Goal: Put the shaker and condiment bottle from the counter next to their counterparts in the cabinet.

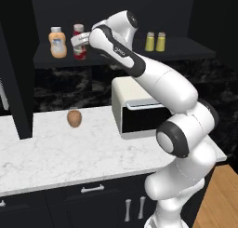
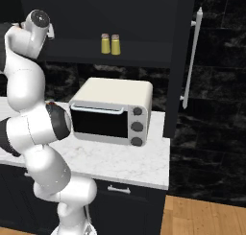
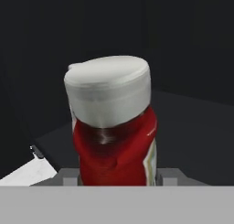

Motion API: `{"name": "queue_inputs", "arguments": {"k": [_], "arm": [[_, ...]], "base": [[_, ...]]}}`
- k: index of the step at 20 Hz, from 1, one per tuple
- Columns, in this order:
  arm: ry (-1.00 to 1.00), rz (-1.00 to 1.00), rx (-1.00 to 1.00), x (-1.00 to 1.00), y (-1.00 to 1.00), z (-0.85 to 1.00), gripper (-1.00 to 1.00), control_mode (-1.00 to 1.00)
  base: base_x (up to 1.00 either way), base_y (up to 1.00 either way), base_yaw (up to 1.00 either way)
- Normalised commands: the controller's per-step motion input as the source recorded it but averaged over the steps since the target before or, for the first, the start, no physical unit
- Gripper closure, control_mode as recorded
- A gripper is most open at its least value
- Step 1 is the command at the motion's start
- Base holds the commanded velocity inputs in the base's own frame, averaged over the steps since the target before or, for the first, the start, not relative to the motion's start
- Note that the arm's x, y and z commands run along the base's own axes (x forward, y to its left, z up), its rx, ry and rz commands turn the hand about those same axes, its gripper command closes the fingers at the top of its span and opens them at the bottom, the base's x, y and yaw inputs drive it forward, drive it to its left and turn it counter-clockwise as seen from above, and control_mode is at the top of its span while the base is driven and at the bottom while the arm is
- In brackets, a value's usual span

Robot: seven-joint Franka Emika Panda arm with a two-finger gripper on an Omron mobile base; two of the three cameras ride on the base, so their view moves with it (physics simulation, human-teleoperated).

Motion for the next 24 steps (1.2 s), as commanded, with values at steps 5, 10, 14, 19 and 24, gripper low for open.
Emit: {"name": "queue_inputs", "arguments": {"k": [5,10,14,19,24], "arm": [[0.00,0.06,0.00,0.24,0.00,-0.08,1.00,-1.00],[0.00,0.07,0.00,0.24,0.02,-0.12,1.00,-1.00],[0.00,0.07,0.00,0.18,0.01,-0.15,1.00,-1.00],[0.00,0.06,0.00,0.16,0.08,-0.16,-1.00,-1.00],[-0.01,0.01,0.00,-0.09,0.01,-0.08,-1.00,-1.00]], "base": [[0.00,0.00,0.00],[0.00,0.00,0.00],[0.00,0.00,0.00],[0.00,0.00,0.00],[0.00,0.00,0.00]]}}
